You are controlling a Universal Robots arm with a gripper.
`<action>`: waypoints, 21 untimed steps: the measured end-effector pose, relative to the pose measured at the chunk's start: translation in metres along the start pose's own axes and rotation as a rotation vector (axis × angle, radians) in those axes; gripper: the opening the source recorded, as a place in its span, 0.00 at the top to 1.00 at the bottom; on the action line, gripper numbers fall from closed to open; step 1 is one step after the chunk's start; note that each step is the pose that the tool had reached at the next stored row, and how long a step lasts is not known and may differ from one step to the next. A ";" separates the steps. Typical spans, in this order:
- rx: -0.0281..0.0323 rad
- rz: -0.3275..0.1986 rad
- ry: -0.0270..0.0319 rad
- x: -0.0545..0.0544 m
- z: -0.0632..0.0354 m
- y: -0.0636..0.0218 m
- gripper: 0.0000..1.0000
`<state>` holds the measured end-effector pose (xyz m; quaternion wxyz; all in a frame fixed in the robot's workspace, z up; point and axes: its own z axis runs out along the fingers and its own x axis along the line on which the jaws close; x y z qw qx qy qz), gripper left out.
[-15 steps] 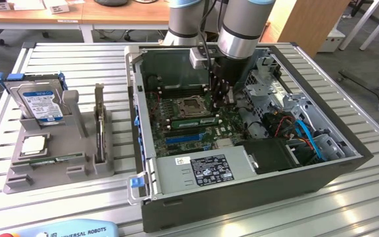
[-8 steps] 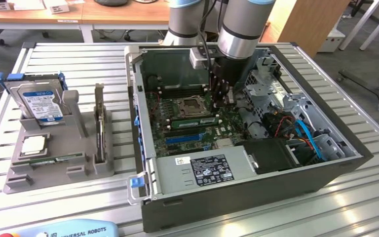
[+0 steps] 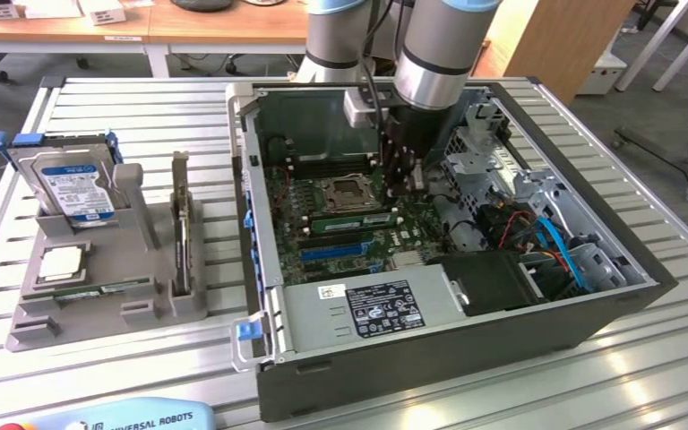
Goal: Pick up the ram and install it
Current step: 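Press down the ram until it locks into place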
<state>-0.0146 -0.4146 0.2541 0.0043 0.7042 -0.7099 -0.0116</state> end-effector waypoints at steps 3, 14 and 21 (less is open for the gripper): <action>0.0000 0.000 0.0000 0.000 0.0021 0.0000 0.90; 0.0001 0.000 0.0000 0.000 0.0034 -0.0085 0.90; 0.0001 0.000 -0.0004 0.000 0.0038 -0.0118 0.90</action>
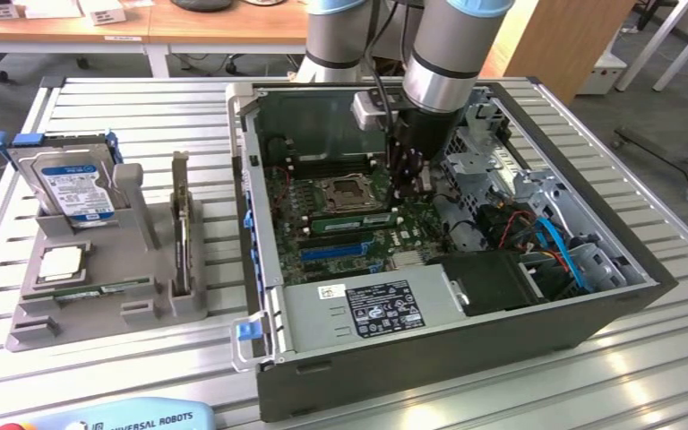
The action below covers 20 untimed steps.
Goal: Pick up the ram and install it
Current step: 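Press down the ram until it locks into place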
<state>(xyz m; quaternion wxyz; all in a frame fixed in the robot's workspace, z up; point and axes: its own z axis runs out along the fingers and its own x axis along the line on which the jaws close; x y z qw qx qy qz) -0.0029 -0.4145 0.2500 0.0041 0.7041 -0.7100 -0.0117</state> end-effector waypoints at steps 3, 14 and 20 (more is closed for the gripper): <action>0.0000 0.000 0.0003 0.000 0.0021 0.0000 0.90; -0.0001 0.000 0.0004 0.000 0.0049 -0.0031 0.90; -0.0001 0.000 0.0004 0.000 0.0050 -0.0087 0.90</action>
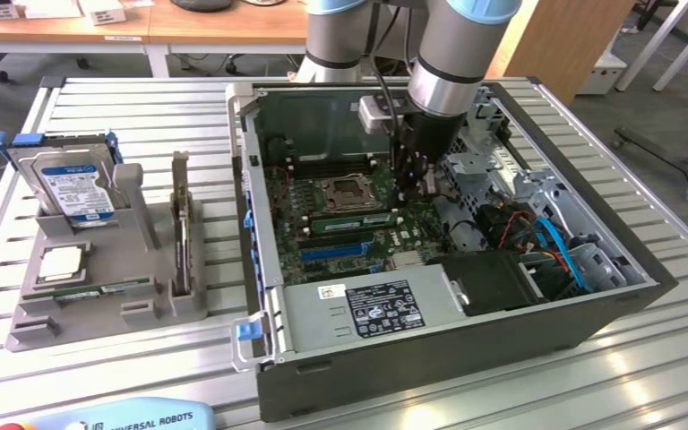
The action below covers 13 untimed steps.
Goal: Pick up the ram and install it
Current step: 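Press down the ram until it locks into place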
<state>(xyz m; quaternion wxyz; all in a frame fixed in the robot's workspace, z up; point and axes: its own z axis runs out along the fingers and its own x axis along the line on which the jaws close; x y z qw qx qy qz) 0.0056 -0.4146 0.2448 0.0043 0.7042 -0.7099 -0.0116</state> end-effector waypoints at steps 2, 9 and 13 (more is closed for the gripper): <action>0.0000 0.000 0.0000 0.000 0.0000 -0.0001 0.90; 0.0000 0.000 0.0000 -0.001 0.0003 -0.0001 0.90; -0.0001 0.000 0.0001 -0.001 0.0027 -0.0002 0.90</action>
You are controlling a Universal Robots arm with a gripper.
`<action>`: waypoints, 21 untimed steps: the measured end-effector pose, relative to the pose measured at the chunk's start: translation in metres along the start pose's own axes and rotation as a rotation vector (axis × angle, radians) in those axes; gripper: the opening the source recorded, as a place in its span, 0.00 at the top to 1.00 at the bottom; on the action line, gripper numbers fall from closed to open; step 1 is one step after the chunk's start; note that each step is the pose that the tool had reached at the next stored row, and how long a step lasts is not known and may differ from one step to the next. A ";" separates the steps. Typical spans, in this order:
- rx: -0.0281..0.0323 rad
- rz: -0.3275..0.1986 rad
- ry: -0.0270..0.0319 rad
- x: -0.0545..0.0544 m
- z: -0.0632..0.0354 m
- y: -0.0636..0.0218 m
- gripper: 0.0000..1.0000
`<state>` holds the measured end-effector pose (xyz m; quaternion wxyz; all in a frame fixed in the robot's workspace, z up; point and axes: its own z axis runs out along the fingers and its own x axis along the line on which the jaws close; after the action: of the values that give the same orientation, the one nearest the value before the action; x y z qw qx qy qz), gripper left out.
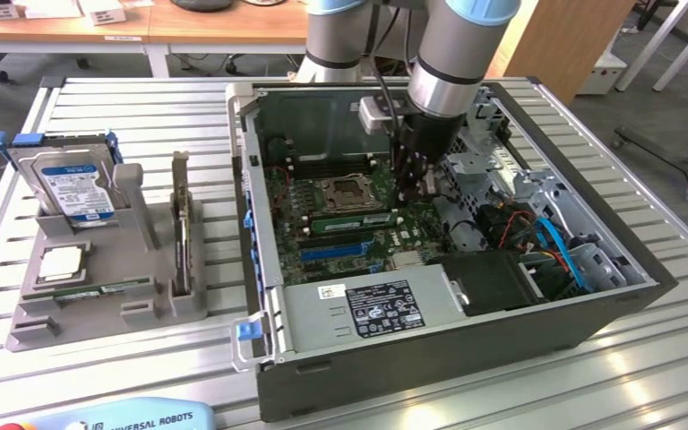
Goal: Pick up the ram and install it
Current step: 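Press down the ram until it locks into place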
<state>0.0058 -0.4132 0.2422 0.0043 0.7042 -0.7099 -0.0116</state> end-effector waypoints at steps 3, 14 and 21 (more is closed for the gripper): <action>0.0000 0.000 -0.0001 0.000 0.0029 -0.0001 0.90; 0.0001 0.000 -0.0002 -0.002 0.0073 -0.0001 0.90; 0.0001 0.000 -0.0003 -0.002 0.0079 -0.0002 0.90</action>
<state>0.0058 -0.4109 0.2343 0.0042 0.7042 -0.7099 -0.0117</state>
